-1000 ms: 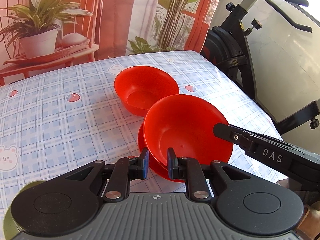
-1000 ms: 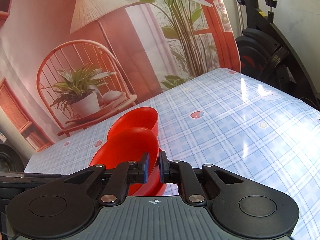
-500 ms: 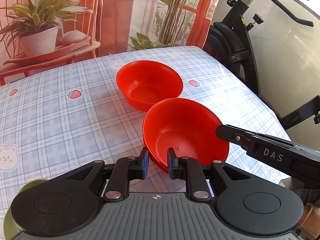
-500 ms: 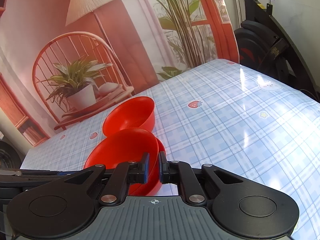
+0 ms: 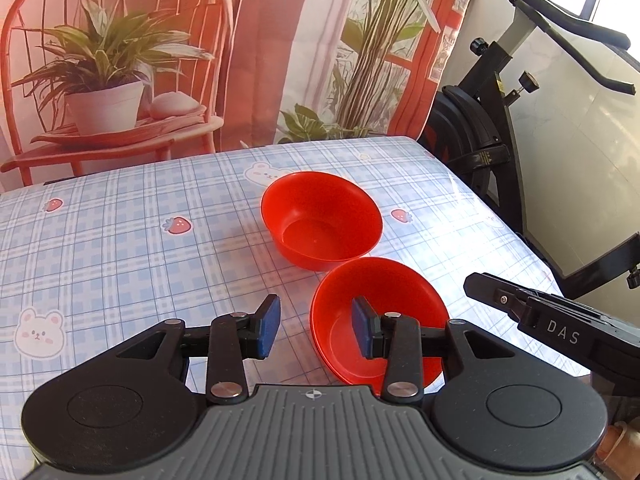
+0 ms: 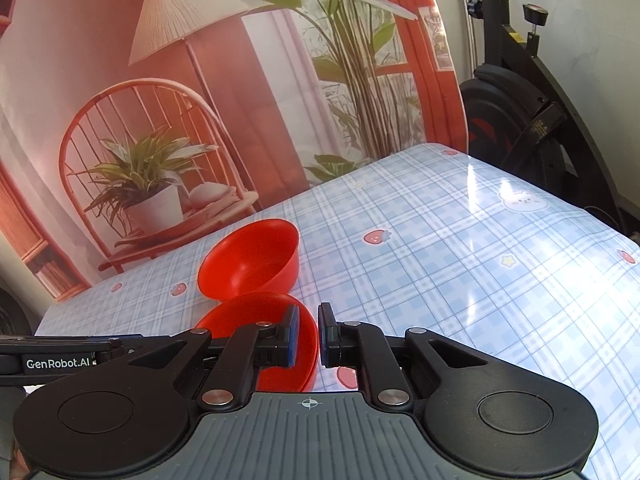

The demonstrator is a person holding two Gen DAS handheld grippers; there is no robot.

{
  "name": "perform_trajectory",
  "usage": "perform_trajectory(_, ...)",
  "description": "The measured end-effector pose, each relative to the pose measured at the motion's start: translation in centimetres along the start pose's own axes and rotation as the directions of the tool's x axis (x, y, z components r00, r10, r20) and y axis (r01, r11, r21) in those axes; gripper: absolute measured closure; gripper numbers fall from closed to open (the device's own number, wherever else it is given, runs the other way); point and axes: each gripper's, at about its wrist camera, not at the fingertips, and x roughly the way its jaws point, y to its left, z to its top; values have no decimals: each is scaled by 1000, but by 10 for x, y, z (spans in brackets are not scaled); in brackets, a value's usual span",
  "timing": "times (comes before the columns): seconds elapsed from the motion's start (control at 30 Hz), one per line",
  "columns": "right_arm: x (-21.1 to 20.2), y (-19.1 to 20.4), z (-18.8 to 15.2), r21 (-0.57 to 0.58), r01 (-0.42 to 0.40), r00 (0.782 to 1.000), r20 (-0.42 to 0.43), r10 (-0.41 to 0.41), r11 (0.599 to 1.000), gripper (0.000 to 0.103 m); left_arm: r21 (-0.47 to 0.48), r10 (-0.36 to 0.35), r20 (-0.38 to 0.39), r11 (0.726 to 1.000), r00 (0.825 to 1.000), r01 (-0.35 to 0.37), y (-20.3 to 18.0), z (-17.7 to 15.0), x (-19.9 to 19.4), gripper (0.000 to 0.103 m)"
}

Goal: Organize plates and bowls

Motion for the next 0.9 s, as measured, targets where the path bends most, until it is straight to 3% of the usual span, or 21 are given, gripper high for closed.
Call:
perform_trajectory(0.37,-5,6,41,-75,-3,998,67,8,997,91,-3,40,96,999,995,-40,7,28,-16,62)
perform_trajectory(0.9,39,7,63,-122,-14,999,41,20,992,91,-35,35,82,999,996,-32,23,41,14,62)
